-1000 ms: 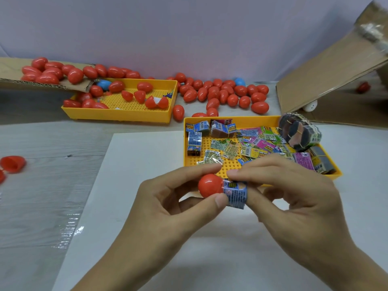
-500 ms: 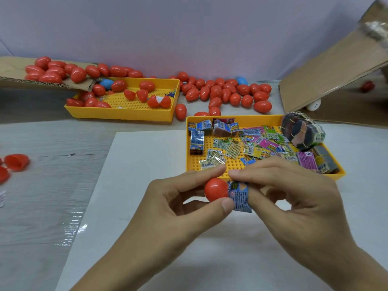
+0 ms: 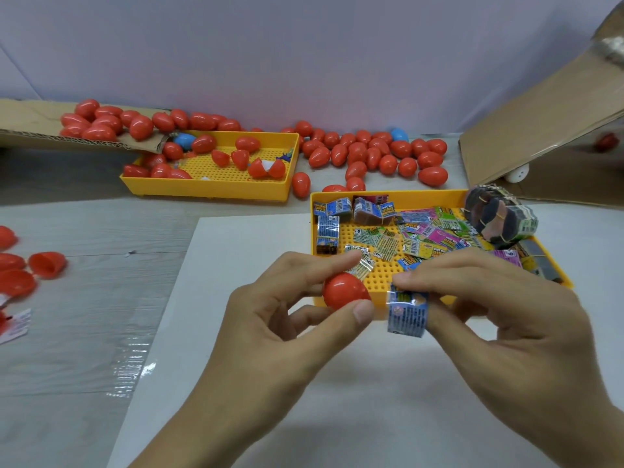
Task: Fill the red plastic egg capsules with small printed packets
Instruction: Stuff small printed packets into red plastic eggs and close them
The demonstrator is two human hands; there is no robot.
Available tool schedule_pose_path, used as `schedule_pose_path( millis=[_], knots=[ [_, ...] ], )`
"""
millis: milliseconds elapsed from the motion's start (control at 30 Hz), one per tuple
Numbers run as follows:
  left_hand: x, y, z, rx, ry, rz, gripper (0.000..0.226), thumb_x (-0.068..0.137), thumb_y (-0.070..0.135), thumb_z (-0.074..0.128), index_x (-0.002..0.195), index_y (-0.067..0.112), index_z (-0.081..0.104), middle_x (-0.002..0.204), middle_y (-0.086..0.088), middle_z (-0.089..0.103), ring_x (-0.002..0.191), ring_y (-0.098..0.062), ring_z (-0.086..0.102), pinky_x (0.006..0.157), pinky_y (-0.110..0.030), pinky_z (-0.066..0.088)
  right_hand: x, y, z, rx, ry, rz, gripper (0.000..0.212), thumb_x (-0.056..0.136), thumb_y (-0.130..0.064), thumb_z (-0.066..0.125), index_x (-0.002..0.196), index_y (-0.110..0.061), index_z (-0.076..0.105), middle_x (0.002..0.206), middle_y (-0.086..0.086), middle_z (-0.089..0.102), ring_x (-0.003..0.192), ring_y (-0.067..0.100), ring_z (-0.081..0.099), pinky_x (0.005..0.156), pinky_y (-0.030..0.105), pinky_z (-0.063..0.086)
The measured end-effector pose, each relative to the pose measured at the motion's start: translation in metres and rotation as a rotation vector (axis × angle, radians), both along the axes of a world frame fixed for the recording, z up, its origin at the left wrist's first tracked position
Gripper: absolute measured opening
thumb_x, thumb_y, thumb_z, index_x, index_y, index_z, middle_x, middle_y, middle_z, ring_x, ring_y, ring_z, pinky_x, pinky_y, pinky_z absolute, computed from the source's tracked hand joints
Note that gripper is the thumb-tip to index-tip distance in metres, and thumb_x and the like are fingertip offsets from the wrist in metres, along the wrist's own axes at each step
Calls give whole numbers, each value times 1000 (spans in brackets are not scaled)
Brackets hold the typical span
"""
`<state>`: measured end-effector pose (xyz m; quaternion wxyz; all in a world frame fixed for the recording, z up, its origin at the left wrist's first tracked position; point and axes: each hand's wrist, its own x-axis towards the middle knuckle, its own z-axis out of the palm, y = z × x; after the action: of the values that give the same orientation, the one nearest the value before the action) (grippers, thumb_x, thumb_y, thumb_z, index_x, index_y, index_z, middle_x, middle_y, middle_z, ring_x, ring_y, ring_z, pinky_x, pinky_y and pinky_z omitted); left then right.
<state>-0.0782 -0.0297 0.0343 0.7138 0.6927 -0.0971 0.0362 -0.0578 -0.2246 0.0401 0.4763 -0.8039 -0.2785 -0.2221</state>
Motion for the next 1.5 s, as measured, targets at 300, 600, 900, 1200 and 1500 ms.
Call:
schedule_pose_path(
  millis=[300,600,900,1200,1500],
  knots=[
    [-1,-1,-3,63,-14,-90,38,72,26,79,110,26,77,101,-4,65,96,-25,68,78,-27,55,-2,0,0,-13,19,56,18,86,-18,61,97,-26,73,92,-9,68,75,13,64,49,25,45],
    [0,-2,-3,61,-5,-89,36,71,26,80,108,26,78,102,-6,67,98,-28,67,80,-32,58,-2,0,-1,-27,89,70,15,85,-16,69,96,-23,75,82,-10,66,68,11,59,47,23,42],
    [0,-2,-2,37,12,-80,34,67,26,83,100,24,79,99,-5,70,92,-25,69,79,-26,54,-2,-1,-1,-61,59,66,18,85,-15,66,98,-23,74,80,-2,69,65,14,58,44,27,40],
    [1,-2,1,-47,34,-28,31,61,28,84,91,25,80,88,2,72,83,-15,71,72,-22,56,0,-6,6,-101,104,100,12,81,-19,70,91,-23,77,76,-8,66,64,16,59,44,28,40],
    [0,0,0,34,3,-82,31,63,26,85,94,23,79,92,-5,70,88,-24,70,75,-27,57,-2,-6,6,-115,99,89,18,78,-7,72,92,-18,76,71,-1,65,60,14,56,42,32,39]
  ],
)
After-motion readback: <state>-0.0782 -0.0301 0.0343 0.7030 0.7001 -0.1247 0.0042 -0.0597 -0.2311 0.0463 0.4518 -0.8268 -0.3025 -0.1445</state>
